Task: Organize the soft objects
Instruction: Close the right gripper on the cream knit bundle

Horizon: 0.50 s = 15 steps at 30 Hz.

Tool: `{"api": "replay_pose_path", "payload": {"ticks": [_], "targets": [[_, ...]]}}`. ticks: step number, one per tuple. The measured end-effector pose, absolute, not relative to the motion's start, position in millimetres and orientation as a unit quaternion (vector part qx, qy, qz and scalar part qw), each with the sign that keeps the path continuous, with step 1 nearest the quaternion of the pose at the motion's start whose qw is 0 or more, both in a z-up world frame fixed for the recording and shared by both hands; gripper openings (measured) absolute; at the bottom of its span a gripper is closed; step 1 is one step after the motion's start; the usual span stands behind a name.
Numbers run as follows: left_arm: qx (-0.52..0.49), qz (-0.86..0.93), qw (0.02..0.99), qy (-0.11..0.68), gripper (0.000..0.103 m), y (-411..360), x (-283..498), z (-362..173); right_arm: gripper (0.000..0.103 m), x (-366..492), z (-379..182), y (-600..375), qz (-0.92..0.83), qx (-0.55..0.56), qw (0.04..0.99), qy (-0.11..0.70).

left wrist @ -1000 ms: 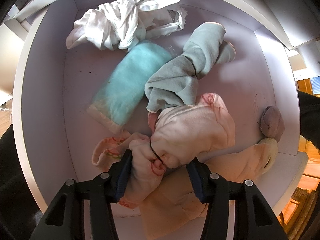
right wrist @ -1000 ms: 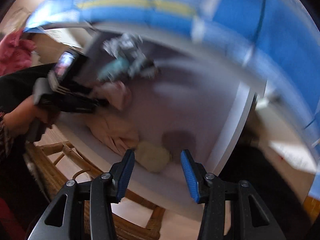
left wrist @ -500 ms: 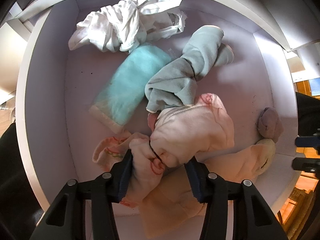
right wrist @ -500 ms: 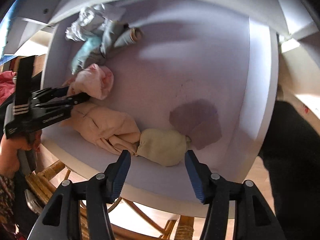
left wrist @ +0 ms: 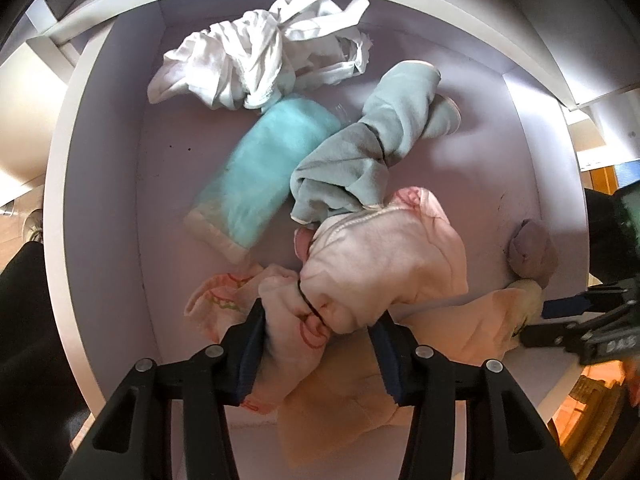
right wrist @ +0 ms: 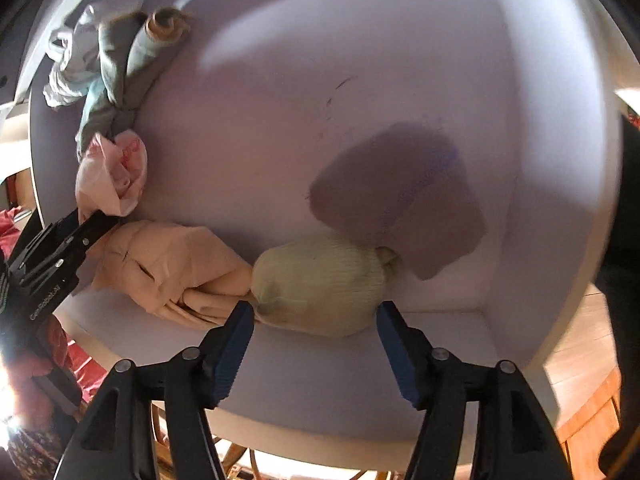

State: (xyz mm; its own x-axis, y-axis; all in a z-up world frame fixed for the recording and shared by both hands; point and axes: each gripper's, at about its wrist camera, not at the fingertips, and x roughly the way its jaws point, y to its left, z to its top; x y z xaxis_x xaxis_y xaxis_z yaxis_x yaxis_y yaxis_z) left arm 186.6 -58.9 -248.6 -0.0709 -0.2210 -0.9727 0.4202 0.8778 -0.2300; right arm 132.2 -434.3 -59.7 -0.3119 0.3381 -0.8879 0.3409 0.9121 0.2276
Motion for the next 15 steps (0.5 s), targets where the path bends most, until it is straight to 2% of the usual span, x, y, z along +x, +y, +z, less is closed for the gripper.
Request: {"api": "replay_pose_path", "payload": {"ticks": [4, 6, 9, 15], "targets": [[0.065, -0.239, 0.680, 0.690, 0.049, -55, 186, -240, 0.069, 132, -71, -428, -0.005, 0.192, 0.548, 0.814], [0.059, -0.239, 0.683, 0.688, 0.049, -53, 186, -234, 0.065, 134, -74, -430, -0.004, 0.195, 0.552, 0.811], [0.060, -0.242, 0.687, 0.682, 0.049, -50, 185, -223, 0.061, 138, -65, -432, 0.004, 0.196, 0.574, 0.795], [0.061, -0.244, 0.696, 0.673, 0.049, -48, 186, -210, 0.059, 147, -56, -436, 0.006, 0.186, 0.599, 0.779]]}}
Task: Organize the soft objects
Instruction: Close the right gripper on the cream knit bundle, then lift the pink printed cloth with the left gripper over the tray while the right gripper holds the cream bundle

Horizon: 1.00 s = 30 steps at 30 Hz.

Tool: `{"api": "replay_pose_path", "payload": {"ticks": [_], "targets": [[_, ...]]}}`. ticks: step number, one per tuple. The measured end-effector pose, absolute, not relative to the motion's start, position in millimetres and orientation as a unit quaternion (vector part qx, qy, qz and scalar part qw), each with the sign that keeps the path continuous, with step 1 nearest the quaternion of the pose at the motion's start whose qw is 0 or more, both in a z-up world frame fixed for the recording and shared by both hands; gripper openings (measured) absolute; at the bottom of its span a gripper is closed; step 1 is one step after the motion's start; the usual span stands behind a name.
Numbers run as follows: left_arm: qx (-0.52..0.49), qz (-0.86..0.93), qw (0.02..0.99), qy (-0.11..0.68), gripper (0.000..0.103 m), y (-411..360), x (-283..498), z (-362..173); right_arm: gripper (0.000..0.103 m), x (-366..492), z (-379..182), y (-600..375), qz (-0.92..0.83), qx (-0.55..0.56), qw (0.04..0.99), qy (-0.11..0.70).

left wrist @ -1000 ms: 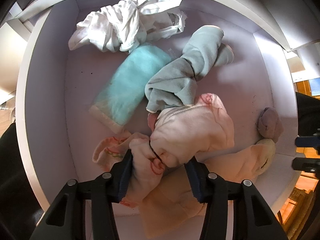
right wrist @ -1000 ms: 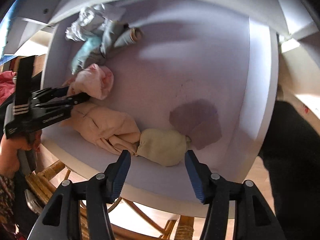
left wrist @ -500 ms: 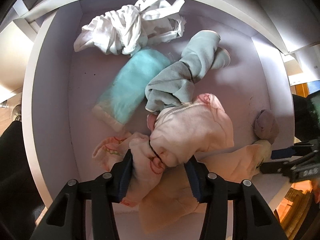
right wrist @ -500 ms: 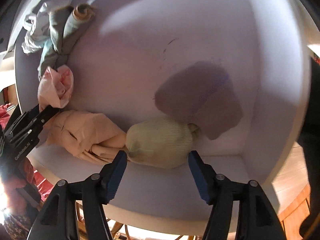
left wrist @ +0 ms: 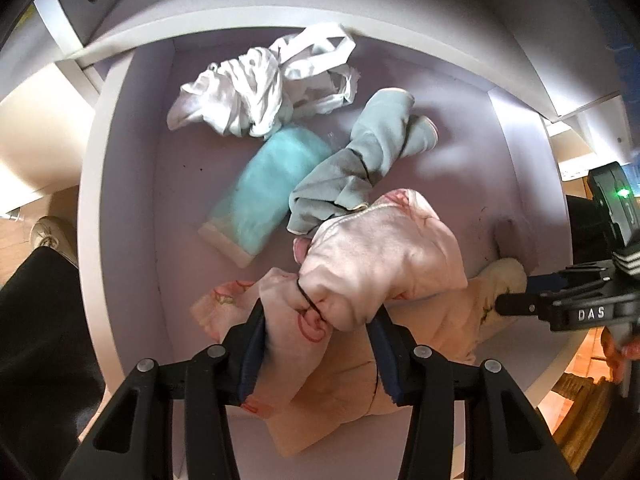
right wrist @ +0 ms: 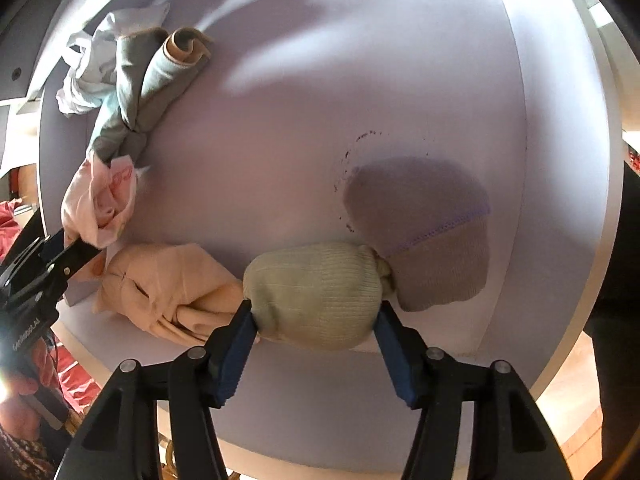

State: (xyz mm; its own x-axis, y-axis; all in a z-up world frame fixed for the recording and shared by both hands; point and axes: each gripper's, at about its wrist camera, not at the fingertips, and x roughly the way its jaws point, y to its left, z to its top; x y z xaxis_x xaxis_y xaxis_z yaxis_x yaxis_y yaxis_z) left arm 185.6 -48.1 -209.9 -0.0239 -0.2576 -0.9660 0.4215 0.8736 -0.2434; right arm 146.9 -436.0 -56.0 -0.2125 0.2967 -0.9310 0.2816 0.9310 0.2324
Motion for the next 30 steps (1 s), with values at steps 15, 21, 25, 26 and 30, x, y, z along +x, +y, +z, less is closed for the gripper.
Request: {"api": "replay_pose_path", "payload": {"ticks": [15, 21, 25, 26, 30], "targets": [[0.071, -0.286, 0.736, 0.609, 0.048, -46, 175, -147, 0.057, 162, -45, -449, -0.002, 0.195, 0.625, 0.756], [0.072, -0.309, 0.752, 0.577, 0.048, -47, 169, -121, 0.057, 165, -42, -451, 0.001, 0.201, 0.622, 0.757], [0.076, -0.326, 0.761, 0.556, 0.048, -50, 162, -109, 0.057, 165, -42, -451, 0.000, 0.201, 0.626, 0.754], [0.076, -0.331, 0.762, 0.551, 0.048, -54, 160, -106, 0.057, 164, -40, -453, 0.001, 0.202, 0.626, 0.753], [0.093, -0.359, 0.767, 0.524, 0.048, -63, 151, -90, 0.057, 163, -38, -454, 0.004, 0.201, 0.626, 0.753]]}}
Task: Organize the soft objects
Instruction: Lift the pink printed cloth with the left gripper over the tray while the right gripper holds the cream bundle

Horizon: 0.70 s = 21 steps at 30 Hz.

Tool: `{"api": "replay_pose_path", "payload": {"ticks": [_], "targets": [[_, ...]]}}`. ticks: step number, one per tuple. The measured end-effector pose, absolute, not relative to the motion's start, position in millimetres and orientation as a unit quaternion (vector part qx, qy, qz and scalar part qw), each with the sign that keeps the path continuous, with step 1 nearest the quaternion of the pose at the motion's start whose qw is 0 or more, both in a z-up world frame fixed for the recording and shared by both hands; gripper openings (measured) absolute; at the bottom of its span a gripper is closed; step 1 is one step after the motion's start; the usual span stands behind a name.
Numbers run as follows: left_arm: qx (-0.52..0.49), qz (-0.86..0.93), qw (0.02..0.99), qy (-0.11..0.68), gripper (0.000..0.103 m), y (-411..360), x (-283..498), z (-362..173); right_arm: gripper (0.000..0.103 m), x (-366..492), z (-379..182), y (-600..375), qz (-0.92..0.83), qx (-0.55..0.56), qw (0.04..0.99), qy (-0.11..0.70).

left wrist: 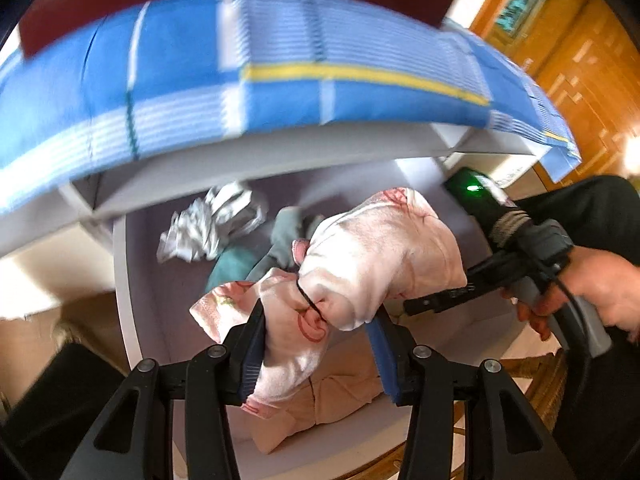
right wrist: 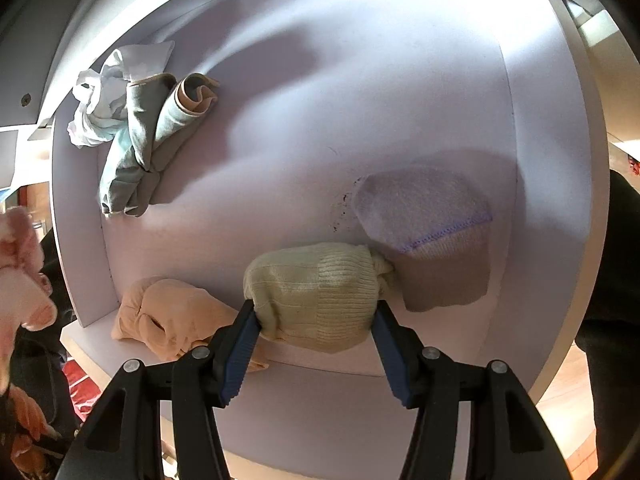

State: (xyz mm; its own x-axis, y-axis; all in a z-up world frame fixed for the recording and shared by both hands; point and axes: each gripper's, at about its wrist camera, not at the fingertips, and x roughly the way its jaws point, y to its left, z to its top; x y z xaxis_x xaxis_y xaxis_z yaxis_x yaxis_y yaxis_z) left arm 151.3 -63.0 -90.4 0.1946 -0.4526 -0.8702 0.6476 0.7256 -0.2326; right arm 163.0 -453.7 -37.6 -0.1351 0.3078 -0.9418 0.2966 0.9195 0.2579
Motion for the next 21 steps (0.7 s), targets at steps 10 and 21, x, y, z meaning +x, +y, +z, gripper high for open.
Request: {"api": "replay_pose_path", "payload": {"ticks": [10, 21], "targets": [[0.072, -0.397, 0.786, 0.469, 0.048, -65, 141, -43, 0.057, 161, -34, -457, 0.006, 0.205, 0.626, 0.753], [0.009, -0.398, 0.818, 0.416, 0.048, -48, 158, 17, 0.057, 161, -42, -453, 0.006, 0.206, 0.623, 0.755]]}}
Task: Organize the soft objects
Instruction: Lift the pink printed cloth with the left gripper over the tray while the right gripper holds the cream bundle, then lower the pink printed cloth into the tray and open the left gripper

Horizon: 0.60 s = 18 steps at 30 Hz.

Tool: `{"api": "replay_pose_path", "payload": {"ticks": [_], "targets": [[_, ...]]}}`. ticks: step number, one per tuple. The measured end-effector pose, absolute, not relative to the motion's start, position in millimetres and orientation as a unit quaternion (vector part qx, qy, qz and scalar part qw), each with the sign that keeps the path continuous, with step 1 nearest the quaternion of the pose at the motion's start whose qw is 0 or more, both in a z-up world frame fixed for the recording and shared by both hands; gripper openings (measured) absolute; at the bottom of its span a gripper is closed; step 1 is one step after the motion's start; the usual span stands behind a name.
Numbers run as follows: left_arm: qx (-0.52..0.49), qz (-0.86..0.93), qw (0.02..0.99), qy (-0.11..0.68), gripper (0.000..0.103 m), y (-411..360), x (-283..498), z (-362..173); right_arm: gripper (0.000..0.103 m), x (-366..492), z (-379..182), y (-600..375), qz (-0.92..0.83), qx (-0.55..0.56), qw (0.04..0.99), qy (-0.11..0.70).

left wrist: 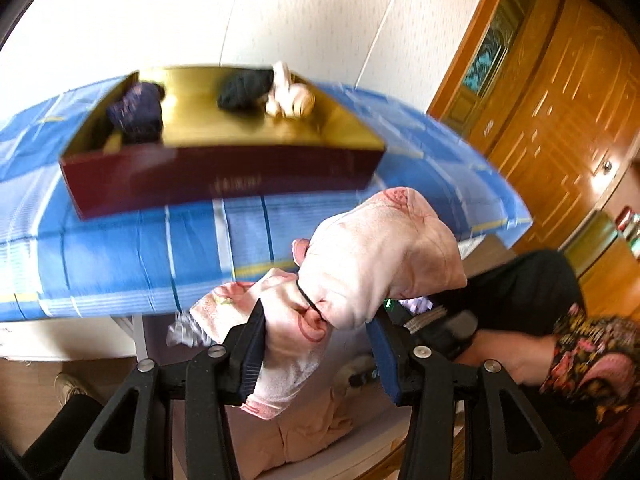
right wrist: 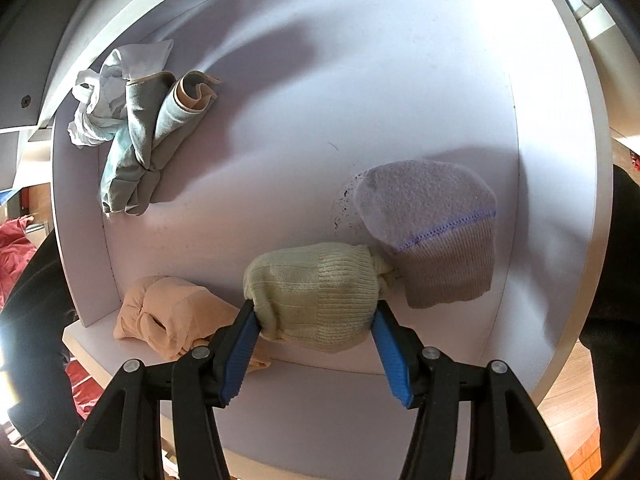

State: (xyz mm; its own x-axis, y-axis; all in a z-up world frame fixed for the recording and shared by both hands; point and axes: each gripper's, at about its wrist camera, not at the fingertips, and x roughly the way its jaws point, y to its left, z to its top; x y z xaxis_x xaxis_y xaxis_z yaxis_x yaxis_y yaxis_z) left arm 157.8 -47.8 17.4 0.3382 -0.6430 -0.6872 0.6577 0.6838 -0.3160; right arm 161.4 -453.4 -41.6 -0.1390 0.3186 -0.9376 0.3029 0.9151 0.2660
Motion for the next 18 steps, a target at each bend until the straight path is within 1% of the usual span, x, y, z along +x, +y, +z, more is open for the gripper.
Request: {"api": "replay_pose_path", "payload": {"ticks": [5, 10, 13, 18], "targets": [[-0.014, -0.390, 0.831, 0.396, 0.048, -43, 170, 37, 0.057, 161, -43, -453, 0.004, 0.208, 0.620, 0.757], [-0.053, -0.377, 0.836, 0.395, 0.049, -36, 190, 50, 0.057, 160, -44, -452, 0.004, 0.207, 0.618, 0.758], [-0.086, -0.358, 0.839, 0.400, 0.049, -32, 212, 59, 0.057, 160, -46, -454, 0.002, 0.213, 0.615, 0.759], [-0.109, -0.326, 0.851, 0.397, 0.049, -38, 256, 79, 0.057, 160, -45, -455, 0.007, 0.218, 0.617, 0.756]]}}
